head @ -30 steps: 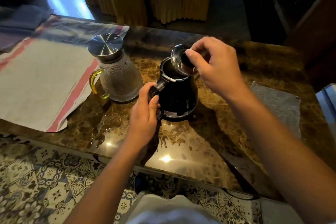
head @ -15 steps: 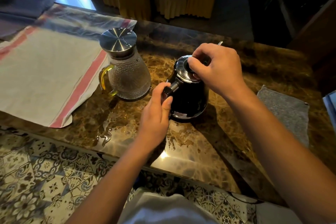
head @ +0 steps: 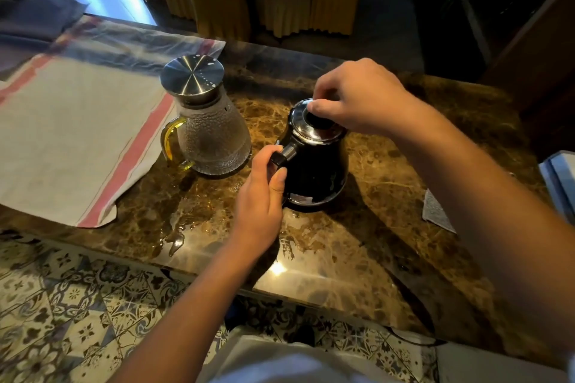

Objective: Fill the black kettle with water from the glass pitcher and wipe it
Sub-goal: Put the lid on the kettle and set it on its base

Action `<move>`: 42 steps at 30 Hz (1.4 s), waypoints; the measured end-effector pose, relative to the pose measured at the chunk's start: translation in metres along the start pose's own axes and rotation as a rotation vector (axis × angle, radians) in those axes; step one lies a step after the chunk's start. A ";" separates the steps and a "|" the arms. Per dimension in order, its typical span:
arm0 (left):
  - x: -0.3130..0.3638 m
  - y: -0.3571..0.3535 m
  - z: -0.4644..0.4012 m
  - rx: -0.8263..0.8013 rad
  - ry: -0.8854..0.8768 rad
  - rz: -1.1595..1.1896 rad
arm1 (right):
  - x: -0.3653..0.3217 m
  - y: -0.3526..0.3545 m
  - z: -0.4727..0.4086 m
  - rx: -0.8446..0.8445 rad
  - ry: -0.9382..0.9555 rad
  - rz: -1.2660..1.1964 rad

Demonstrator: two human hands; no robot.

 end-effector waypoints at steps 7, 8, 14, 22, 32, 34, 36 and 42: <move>0.004 0.001 0.002 0.034 0.007 0.016 | 0.002 -0.009 0.012 0.109 -0.045 -0.053; 0.004 0.000 0.002 0.037 0.011 0.015 | 0.002 -0.011 0.015 0.150 -0.055 -0.065; 0.005 0.001 0.004 0.045 0.034 -0.024 | 0.009 -0.024 0.045 0.318 -0.092 -0.234; 0.019 -0.001 0.007 0.040 0.075 -0.023 | 0.024 -0.028 0.079 0.088 0.023 -0.313; 0.029 0.003 0.012 -0.006 0.122 0.000 | 0.060 -0.027 0.100 -0.010 0.000 -0.462; 0.030 0.003 0.011 0.005 0.130 -0.030 | 0.074 -0.026 0.106 0.029 -0.047 -0.481; 0.033 0.001 0.013 0.004 0.122 -0.073 | 0.089 -0.028 0.114 0.071 -0.106 -0.507; 0.045 -0.008 0.026 -0.037 0.079 -0.018 | 0.151 -0.056 0.159 0.168 -0.350 -0.634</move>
Point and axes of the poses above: each hand's wrist, its own z-axis away from the middle knuckle, its own y-axis out of the back of the hand, x = y × z, the point moved 7 cm from there along -z, towards the middle knuckle, and after that the axes turned 6 degrees about -z, right-handed, at the moved point
